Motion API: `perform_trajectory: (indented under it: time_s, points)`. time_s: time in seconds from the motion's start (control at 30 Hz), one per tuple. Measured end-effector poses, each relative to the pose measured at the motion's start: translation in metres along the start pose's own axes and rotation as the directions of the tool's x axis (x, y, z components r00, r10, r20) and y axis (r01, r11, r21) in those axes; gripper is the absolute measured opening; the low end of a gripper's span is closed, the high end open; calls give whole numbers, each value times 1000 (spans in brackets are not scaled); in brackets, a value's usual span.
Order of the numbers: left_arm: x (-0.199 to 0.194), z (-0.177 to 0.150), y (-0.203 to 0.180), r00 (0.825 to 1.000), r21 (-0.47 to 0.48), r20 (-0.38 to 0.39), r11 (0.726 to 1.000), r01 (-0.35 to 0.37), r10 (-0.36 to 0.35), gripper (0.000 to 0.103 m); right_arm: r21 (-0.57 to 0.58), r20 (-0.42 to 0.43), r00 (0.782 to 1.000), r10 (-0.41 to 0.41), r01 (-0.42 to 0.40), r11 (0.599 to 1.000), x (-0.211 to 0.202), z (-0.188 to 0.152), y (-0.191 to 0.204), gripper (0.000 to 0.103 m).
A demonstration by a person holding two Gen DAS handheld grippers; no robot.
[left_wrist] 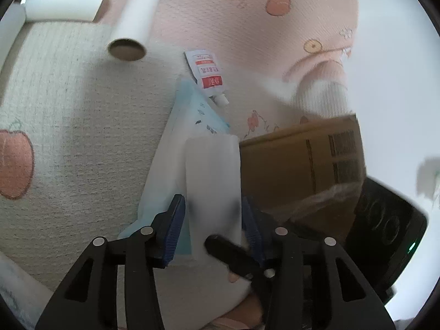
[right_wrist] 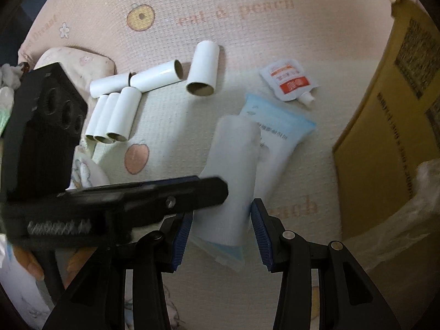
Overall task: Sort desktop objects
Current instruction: 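Carry the held tube with the left gripper over the cardboard box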
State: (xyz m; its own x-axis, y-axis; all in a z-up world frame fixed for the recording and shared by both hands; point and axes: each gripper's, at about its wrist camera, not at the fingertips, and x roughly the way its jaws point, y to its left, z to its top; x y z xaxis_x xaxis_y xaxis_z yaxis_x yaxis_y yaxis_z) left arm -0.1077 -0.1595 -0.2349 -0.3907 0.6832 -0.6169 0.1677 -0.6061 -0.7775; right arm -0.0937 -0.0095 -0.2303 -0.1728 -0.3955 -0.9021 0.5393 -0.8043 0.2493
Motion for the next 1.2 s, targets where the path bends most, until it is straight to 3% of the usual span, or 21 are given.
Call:
perform_trajectory:
  time_s: [0.2, 0.33, 0.53, 0.77, 1.0, 1.2]
  points:
    - [11, 5, 11, 998, -64, -45, 997, 41, -44, 53, -20, -8, 1000, -2, 1, 1000, 4, -3, 4, 41]
    - [11, 5, 5, 1000, -26, -19, 1000, 1, -2, 47, 1, -21, 1000, 22, -22, 1000, 6, -2, -1, 41]
    - [9, 3, 0, 999, 3, 3, 999, -42, 42, 47, 67, -25, 994, 105, -103, 992, 10, 1, -12, 41]
    - [-3, -3, -13, 995, 25, 48, 996, -91, 89, 47, 61, -39, 987, 155, -152, 986, 10, 2, -13, 41]
    - [-30, -11, -46, 991, 49, 114, 996, -80, 74, 47, 32, 61, 983, 173, -175, 984, -25, 2, -8, 41]
    - [-48, -16, -94, 984, 152, 157, 982, -110, 86, 47, 28, 148, 962, 228, -235, 972, -62, 4, -13, 41]
